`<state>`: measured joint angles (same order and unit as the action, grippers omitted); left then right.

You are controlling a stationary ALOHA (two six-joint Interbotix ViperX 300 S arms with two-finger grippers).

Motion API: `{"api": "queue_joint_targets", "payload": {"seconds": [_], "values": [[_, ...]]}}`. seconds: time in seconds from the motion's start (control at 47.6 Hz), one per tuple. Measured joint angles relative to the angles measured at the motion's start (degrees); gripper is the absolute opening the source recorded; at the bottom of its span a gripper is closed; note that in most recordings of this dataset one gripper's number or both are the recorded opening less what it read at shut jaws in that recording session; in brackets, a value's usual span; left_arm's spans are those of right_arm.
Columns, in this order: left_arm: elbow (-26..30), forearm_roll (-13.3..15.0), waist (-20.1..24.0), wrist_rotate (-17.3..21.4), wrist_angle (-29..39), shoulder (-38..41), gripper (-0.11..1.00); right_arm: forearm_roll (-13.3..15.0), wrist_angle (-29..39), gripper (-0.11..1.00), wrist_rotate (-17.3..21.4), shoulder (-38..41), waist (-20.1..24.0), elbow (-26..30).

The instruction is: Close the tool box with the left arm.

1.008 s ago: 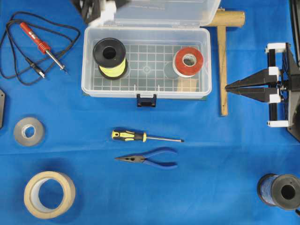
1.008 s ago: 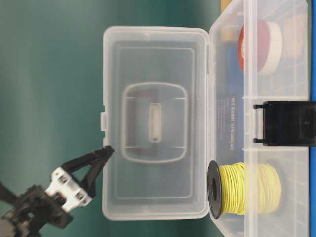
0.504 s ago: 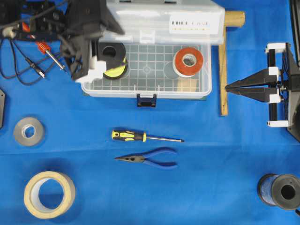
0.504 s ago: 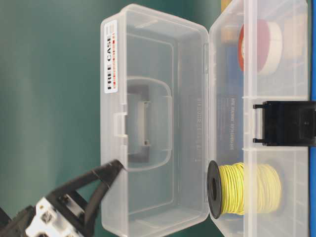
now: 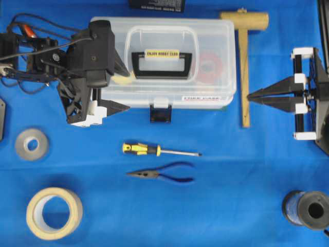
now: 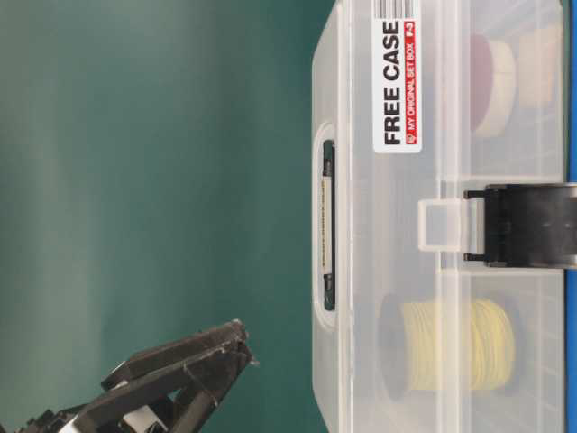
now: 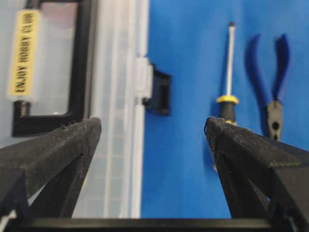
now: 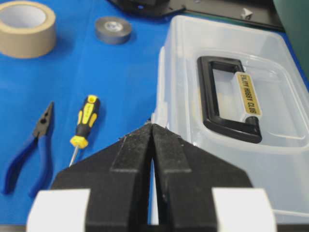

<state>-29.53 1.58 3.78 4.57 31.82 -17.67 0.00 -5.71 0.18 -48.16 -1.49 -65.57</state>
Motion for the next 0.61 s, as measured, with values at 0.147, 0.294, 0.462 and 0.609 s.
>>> {"api": "queue_joint_targets", "payload": {"seconds": [0.147, 0.294, 0.462, 0.609], "values": [[-0.1, 0.0, -0.1, 0.0, -0.1, -0.2, 0.89, 0.0, 0.1, 0.00, 0.0, 0.0, 0.0, 0.1], [-0.7, -0.1, 0.0, 0.0, -0.1, -2.6, 0.89, 0.0, 0.1, 0.00, 0.2, -0.2, 0.0, 0.1], [-5.3, 0.0, 0.0, -0.1, -2.6, -9.2, 0.89, 0.0, 0.7, 0.00, 0.3, -1.2, 0.0, 0.0], [-11.7, -0.1, -0.7, -0.1, -9.4, -17.4, 0.89, 0.0, 1.5, 0.00, 0.2, -2.1, 0.0, 0.1]]}}
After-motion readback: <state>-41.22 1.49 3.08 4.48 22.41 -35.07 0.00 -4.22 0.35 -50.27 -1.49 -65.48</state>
